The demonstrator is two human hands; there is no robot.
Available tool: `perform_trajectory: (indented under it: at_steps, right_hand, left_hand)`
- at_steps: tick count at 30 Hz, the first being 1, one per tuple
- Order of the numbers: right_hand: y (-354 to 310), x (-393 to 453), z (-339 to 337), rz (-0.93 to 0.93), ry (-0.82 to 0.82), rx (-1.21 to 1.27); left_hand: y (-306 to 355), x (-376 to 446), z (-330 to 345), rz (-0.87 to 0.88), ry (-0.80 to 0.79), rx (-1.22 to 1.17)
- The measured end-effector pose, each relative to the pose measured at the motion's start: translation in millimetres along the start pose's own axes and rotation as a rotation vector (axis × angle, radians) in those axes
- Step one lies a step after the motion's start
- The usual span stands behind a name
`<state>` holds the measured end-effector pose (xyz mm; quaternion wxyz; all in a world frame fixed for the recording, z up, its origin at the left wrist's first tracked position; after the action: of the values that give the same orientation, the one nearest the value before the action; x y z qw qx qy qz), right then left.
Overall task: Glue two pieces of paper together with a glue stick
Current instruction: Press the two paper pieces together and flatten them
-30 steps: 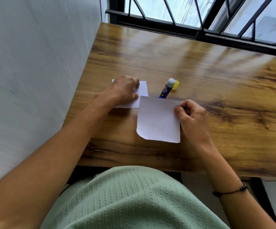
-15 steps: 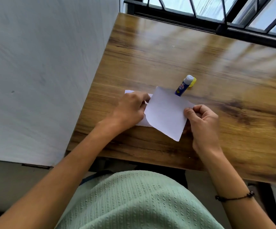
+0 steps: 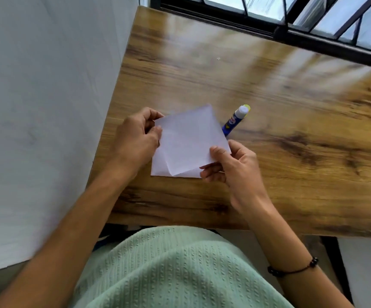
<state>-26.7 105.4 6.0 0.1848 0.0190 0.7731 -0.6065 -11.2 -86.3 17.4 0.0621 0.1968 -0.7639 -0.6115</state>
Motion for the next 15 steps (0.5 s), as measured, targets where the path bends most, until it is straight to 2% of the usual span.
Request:
perform_trajectory:
  at_steps: [4, 7, 12, 15]
  right_hand:
    - [-1.1, 6.4, -0.6, 0.055, -0.014, -0.100]
    - [-0.2, 9.1, -3.2, 0.101, -0.006, -0.135]
    - [-0.9, 7.8, -5.3, 0.090, 0.029, -0.215]
    - [2.9, 6.7, -7.6, 0.086, 0.077, -0.185]
  left_hand:
    - [6.1, 1.3, 3.1, 0.070, 0.038, 0.167]
    - [6.8, -4.1, 9.0, 0.121, 0.003, 0.215]
    - [7.3, -10.7, -3.7, 0.138, 0.100, 0.133]
    - [-1.5, -11.5, -5.2, 0.103, 0.091, 0.079]
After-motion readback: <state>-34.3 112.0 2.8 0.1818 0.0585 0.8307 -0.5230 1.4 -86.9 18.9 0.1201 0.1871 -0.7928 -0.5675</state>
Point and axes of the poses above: each hand's wrist, its own x-axis towards the middle knuckle, its own z-axis out of the palm, y = z × x, the point moved 8 cm from there along x, towards the middle knuckle, and after that the axes turned 9 degrees about -x, right-handed, at the moved point
